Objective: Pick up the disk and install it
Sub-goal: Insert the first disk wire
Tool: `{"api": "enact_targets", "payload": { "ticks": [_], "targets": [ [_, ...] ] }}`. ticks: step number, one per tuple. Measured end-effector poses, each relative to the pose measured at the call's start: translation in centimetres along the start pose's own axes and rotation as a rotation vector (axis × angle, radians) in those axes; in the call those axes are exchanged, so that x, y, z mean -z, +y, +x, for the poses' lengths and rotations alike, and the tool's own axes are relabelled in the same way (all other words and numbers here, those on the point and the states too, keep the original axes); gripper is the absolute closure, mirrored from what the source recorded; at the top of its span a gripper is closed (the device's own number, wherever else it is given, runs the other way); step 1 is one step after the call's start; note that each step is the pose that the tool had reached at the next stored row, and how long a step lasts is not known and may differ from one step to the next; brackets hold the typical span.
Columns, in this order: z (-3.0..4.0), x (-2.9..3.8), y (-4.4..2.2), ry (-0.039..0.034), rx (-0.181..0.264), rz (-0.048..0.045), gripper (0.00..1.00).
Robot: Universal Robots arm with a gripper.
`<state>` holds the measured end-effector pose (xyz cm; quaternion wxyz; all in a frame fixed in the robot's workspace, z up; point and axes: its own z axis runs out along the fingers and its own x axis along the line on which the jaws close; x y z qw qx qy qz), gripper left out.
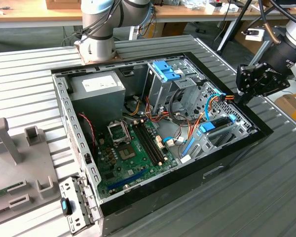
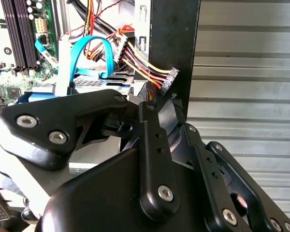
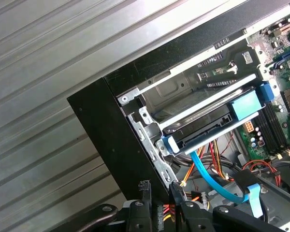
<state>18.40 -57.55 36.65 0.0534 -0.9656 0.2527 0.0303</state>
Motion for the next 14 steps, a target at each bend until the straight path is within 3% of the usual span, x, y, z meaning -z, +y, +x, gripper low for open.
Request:
{"api": "enact_targets", "payload": {
  "ticks": [14],
  "targets": [
    [0.12,-0.01,-0.27,0.0002,0.000,-0.0005,0.73]
  ]
}}
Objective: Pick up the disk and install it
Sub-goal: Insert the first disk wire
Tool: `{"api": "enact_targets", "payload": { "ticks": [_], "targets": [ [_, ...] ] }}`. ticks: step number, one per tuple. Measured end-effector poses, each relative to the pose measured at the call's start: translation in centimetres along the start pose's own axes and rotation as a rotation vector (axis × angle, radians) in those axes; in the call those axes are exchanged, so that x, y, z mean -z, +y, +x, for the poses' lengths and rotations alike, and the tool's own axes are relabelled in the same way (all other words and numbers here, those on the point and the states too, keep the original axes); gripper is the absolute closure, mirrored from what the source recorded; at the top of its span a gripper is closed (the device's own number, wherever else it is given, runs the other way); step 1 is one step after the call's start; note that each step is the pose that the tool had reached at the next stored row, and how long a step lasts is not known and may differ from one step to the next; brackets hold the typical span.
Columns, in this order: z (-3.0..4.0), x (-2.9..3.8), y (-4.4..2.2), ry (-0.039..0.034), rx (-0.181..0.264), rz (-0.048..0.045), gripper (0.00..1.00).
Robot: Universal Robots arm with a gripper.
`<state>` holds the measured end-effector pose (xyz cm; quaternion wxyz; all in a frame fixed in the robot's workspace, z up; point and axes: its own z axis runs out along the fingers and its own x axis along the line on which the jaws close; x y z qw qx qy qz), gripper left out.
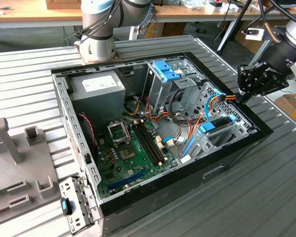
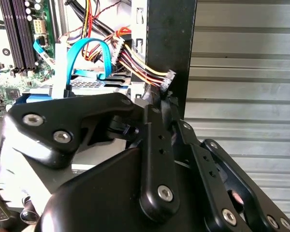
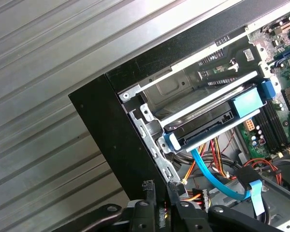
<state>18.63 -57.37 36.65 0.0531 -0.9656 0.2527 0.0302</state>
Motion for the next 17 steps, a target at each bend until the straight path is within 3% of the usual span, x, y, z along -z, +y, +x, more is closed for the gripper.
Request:
{"api": "enact_targets", "payload": {
  "ticks": [1,5,7,17],
  "targets": [
    [0.00,0.00,0.00,0.0000,0.000,0.0000,0.80],
    [0.00,0.01,0.01,0.0003,0.000,-0.0005,0.80],
    [0.00,0.01,0.01,0.0003,0.000,-0.0005,0.85],
    [0.09,0.02,0.16,-0.0004,0.001,0.0007,0.85]
  ]
}}
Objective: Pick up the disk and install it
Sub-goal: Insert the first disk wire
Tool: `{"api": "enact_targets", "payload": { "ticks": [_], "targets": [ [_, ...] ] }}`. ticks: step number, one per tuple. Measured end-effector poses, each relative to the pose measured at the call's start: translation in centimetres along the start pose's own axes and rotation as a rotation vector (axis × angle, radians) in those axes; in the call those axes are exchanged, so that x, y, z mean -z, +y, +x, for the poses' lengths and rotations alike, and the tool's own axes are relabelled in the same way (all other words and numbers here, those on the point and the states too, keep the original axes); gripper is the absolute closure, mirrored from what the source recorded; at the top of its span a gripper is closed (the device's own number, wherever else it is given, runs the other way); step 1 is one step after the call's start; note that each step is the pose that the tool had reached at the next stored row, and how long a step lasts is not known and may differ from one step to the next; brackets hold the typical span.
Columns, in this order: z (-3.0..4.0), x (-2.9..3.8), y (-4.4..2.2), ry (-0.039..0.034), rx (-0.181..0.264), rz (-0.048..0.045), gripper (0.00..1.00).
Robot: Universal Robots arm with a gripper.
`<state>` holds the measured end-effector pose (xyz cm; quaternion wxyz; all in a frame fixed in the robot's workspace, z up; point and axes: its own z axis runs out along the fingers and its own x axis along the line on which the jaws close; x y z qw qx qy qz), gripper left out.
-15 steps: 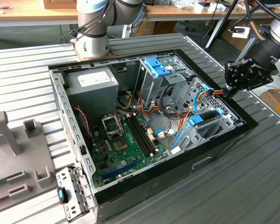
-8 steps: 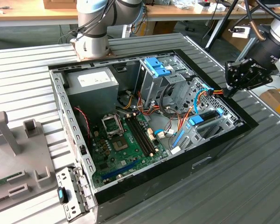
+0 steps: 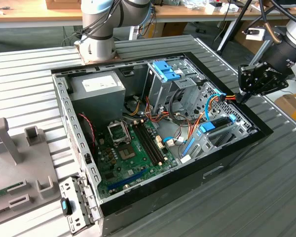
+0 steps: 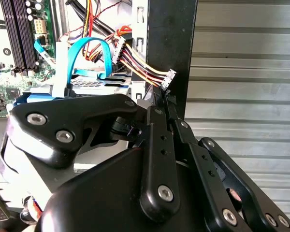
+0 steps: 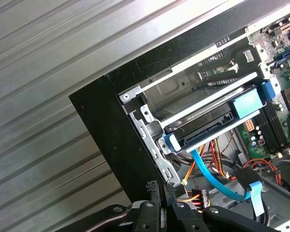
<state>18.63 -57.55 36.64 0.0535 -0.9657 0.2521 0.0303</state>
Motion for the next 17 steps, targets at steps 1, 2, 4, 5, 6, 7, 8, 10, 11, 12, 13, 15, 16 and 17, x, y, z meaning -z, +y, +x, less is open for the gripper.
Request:
{"api": "enact_targets", "payload": {
  "ticks": [1,2,4,5,6,7,8,10,11,12,13,15,16,17],
  "targets": [
    [0.00,0.00,0.00,0.0000,0.000,0.0001,0.85],
    [0.00,0.01,0.01,0.0000,0.000,0.0001,0.85],
    [0.02,0.01,0.04,-0.0006,0.000,0.0011,0.85],
    [0.02,0.01,0.05,-0.0007,0.000,0.0014,0.85],
    [0.02,0.01,0.05,-0.0008,0.000,0.0014,0.85],
    [0.03,0.01,0.05,-0.0007,0.000,0.0013,0.85],
    [0.03,0.01,0.05,-0.0007,0.000,0.0014,0.85],
    [0.03,-0.01,0.06,-0.0009,0.000,0.0016,0.83],
    [0.04,0.01,0.06,-0.0008,0.000,0.0014,0.77],
    [0.03,0.01,0.06,-0.0007,0.000,0.0014,0.71],
    [0.03,0.01,0.06,-0.0007,0.000,0.0014,0.71],
    [0.04,0.01,0.07,-0.0008,0.000,0.0024,0.71],
    [0.03,0.01,0.09,0.0005,0.001,0.0076,0.71],
    [0.03,0.01,0.09,0.0022,0.001,0.0154,0.71]
  ]
}}
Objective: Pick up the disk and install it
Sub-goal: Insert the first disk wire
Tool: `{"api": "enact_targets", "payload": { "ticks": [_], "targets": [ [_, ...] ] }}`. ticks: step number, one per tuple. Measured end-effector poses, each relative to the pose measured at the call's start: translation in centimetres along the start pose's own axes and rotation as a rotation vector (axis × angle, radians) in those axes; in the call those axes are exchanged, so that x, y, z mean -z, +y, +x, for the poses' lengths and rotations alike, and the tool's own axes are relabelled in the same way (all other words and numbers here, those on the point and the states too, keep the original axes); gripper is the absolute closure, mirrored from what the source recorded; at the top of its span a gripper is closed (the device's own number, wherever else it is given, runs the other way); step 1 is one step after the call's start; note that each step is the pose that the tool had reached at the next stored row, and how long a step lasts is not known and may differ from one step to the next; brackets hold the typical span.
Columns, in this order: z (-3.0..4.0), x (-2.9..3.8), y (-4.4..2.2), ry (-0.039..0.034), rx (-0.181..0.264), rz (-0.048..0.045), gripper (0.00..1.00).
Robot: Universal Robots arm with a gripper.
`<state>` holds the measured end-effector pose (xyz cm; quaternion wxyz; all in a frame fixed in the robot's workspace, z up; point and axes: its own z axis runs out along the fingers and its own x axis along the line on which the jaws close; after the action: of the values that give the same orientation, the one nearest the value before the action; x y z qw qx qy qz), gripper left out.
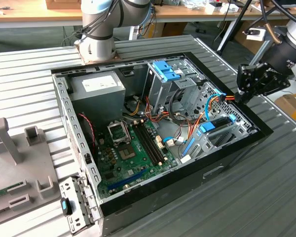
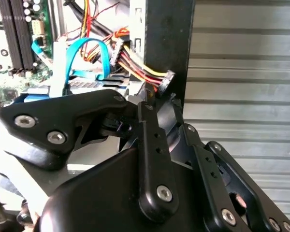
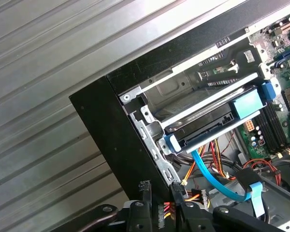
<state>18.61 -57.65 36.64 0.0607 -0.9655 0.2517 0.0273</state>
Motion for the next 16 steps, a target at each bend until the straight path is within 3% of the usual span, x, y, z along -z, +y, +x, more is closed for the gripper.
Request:
{"api": "enact_targets", "payload": {
  "ticks": [2,5,6,7,8,10,13,14,16],
  "targets": [
    [0.01,0.00,0.03,0.0107,0.004,0.0312,0.71],
    [0.02,0.02,0.16,0.0268,0.009,0.0636,0.71],
    [0.04,0.04,0.33,0.0305,0.011,0.0798,0.71],
    [0.07,0.06,0.56,0.0336,0.013,0.1088,0.71],
    [0.06,0.08,0.75,0.0336,0.014,0.1240,0.71],
    [0.05,0.11,0.98,0.0332,0.015,0.1442,0.71],
    [0.20,0.16,1.34,0.0341,0.019,0.1990,0.71],
    [0.24,0.17,1.47,0.0338,0.020,0.2093,0.71],
    [0.22,0.19,1.60,0.0350,0.021,0.2152,0.71]
  ]
}}
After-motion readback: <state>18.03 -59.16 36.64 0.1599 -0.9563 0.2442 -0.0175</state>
